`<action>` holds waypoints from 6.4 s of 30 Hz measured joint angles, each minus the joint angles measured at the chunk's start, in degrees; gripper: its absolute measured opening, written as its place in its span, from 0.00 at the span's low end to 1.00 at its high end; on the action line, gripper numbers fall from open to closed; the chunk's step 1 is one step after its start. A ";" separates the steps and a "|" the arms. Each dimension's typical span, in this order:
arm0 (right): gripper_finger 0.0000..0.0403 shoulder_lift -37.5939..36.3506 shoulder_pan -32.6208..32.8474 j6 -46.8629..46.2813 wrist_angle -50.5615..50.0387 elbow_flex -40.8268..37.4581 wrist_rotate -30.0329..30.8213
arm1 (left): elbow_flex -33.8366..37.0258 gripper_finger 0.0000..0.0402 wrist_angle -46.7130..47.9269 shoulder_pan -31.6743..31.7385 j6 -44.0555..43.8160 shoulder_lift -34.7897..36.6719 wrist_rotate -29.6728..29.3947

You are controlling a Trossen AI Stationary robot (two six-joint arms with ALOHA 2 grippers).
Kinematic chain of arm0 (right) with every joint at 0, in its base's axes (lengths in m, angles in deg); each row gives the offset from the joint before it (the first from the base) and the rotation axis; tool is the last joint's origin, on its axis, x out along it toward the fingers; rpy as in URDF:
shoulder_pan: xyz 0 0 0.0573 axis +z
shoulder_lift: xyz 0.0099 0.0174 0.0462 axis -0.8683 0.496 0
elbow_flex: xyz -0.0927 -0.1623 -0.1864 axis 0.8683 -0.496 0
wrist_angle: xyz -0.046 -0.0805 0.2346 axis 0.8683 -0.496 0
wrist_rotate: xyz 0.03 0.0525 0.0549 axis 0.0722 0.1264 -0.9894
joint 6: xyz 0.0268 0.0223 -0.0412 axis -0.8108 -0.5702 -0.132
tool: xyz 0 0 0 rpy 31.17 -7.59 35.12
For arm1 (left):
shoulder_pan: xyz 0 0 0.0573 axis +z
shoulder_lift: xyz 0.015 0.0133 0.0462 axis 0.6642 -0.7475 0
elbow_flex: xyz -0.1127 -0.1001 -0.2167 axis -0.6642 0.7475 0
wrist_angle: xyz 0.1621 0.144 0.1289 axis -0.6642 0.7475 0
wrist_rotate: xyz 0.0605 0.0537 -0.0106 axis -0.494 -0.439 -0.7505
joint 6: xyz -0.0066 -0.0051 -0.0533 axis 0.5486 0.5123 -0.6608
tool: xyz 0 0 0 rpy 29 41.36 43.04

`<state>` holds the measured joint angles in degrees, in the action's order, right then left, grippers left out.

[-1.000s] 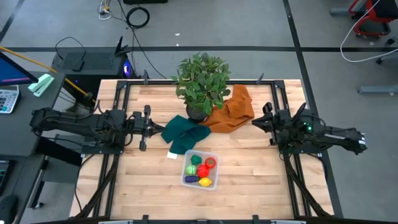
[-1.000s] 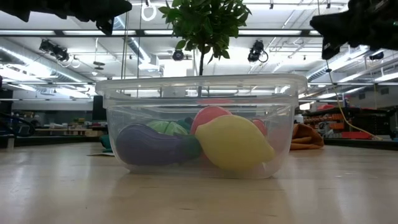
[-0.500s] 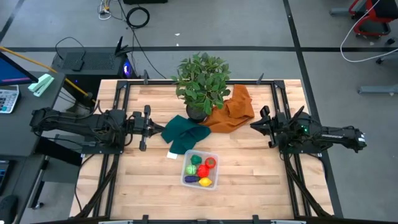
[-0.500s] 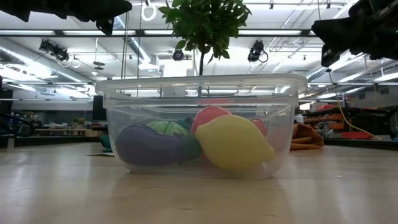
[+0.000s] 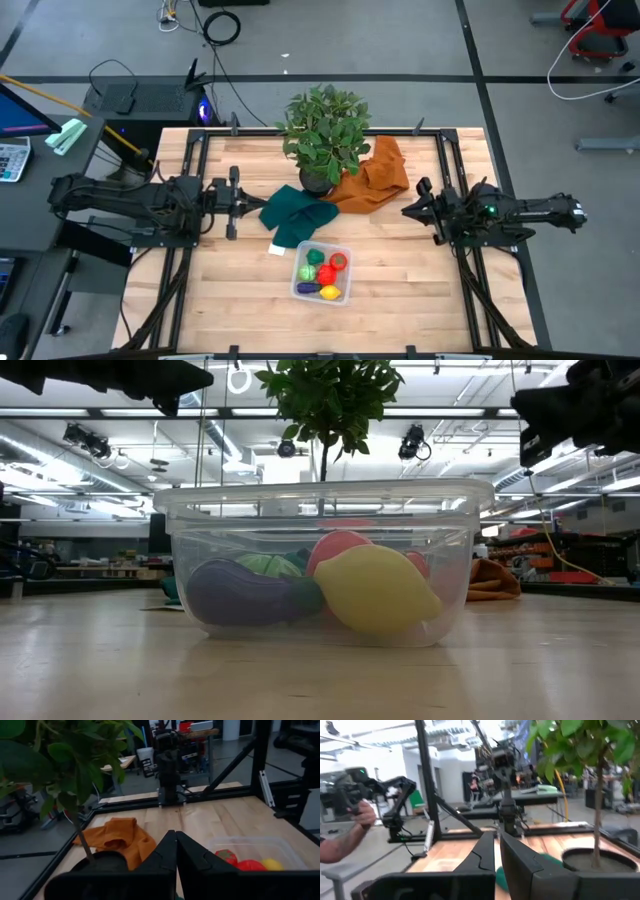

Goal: Pick and placing Produce into tupperware
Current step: Return to Home Position

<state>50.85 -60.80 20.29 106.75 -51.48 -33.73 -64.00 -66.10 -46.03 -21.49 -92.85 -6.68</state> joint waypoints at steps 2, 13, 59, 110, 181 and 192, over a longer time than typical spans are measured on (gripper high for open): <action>0.00 0.00 0.00 -0.40 -1.61 0.00 1.03 | -0.02 0.01 0.80 0.00 0.43 0.62 0.04; 0.00 0.00 -0.02 -0.77 -2.63 0.00 1.29 | 5.07 0.01 -0.54 -0.04 1.35 9.30 0.05; 0.00 0.13 -0.04 -0.82 -3.62 -0.68 5.07 | 25.29 0.02 -6.53 0.10 -4.47 28.35 4.18; 0.00 0.13 -0.09 1.36 -15.23 -0.92 9.73 | 25.31 0.02 -1.27 0.11 -5.43 28.31 5.42; 0.00 0.15 -0.07 -3.06 -16.47 1.97 9.79 | 25.33 0.15 0.61 0.09 -8.84 28.31 5.43; 0.00 0.15 -0.08 -3.06 -16.47 1.97 9.79 | 25.33 0.14 0.61 0.09 -8.84 28.31 5.43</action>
<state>51.01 -60.88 17.23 90.28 -49.51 -23.94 -38.67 -65.50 -45.94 -30.33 -64.54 -1.25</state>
